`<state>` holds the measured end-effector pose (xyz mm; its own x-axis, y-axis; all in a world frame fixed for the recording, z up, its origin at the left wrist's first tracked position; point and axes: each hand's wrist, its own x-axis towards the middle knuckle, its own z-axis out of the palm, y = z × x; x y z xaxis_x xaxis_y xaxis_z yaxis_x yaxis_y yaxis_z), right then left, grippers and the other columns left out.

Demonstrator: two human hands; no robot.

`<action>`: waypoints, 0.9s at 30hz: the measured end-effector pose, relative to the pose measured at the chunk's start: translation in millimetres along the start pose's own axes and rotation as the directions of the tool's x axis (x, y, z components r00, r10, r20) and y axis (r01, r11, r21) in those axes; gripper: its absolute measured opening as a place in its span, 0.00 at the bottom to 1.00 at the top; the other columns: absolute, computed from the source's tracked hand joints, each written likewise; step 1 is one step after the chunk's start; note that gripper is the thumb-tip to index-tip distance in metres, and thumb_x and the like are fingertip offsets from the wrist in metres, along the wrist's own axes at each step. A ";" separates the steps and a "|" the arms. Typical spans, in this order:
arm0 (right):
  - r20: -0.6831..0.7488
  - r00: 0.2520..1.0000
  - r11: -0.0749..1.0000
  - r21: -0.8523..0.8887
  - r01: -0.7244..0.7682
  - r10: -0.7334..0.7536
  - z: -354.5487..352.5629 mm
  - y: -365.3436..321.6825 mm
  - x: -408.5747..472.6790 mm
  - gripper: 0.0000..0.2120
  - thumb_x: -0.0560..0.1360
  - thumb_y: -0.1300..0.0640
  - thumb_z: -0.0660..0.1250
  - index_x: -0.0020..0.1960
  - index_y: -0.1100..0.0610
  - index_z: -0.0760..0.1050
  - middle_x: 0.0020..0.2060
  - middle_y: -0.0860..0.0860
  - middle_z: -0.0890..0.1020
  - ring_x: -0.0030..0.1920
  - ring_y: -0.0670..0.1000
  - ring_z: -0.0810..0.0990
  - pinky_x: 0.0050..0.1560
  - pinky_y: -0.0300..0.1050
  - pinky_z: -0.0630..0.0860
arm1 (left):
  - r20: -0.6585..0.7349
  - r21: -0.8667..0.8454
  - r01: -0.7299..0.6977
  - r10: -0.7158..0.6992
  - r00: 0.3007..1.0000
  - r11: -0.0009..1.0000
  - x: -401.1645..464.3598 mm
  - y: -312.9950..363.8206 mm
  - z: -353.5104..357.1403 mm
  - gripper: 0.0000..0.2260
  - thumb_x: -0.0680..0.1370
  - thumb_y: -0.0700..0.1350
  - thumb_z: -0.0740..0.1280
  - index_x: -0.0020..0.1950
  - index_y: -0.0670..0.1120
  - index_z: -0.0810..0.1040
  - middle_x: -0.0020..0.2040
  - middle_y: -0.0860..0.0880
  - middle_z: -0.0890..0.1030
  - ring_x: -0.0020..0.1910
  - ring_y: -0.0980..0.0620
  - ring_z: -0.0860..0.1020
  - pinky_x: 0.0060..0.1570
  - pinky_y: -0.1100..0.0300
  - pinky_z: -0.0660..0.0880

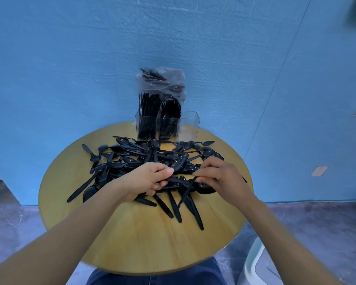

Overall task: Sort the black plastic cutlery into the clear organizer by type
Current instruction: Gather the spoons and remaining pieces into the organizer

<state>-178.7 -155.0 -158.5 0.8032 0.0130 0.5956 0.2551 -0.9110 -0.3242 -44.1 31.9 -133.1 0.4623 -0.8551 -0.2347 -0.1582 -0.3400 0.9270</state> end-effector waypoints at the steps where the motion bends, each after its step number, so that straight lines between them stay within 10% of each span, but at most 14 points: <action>1: -0.004 1.000 1.000 -0.010 -0.003 0.003 1.2 1.2 0.7 0.15 0.75 0.51 0.62 0.49 0.58 0.83 0.42 0.50 0.77 0.38 0.44 0.77 0.37 0.40 0.77 | -0.010 -0.021 -0.008 0.008 1.000 1.000 -0.5 -2.3 -0.7 0.11 0.81 0.49 0.58 0.42 0.45 0.71 0.31 0.53 0.68 0.26 0.58 0.61 0.26 0.67 0.60; 8: -0.502 0.865 0.977 -0.184 -0.107 0.000 11.8 -13.1 4.6 0.09 0.74 0.56 0.67 0.47 0.57 0.84 0.41 0.48 0.76 0.40 0.47 0.70 0.38 0.30 0.64 | -0.316 -0.157 -0.077 0.024 0.948 0.985 0.4 -13.1 11.7 0.10 0.82 0.46 0.58 0.52 0.40 0.74 0.32 0.50 0.68 0.25 0.59 0.63 0.26 0.67 0.62; 22: -0.479 0.851 0.968 -0.014 -0.251 0.214 51.1 -18.5 -4.9 0.13 0.77 0.49 0.62 0.49 0.53 0.83 0.45 0.46 0.75 0.47 0.46 0.66 0.47 0.32 0.64 | -0.374 -0.242 -0.172 0.072 0.925 0.955 -9.1 -11.7 31.5 0.11 0.83 0.46 0.55 0.50 0.42 0.73 0.32 0.52 0.70 0.25 0.60 0.66 0.25 0.68 0.65; 27: -0.412 0.726 0.835 0.305 -0.459 0.550 48.8 -26.2 3.6 0.04 0.73 0.54 0.70 0.41 0.45 0.80 0.46 0.38 0.71 0.53 0.39 0.65 0.53 0.34 0.67 | -0.383 -0.231 -0.198 0.098 0.918 0.953 -8.3 -13.7 38.3 0.09 0.83 0.46 0.55 0.51 0.43 0.72 0.35 0.52 0.71 0.26 0.61 0.68 0.26 0.70 0.66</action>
<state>-156.2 -111.0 -183.7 0.5018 -0.6614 0.5575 0.0086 -0.6407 -0.7678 -79.1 28.6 -155.0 0.7435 -0.6686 -0.0125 -0.0409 -0.0641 0.9971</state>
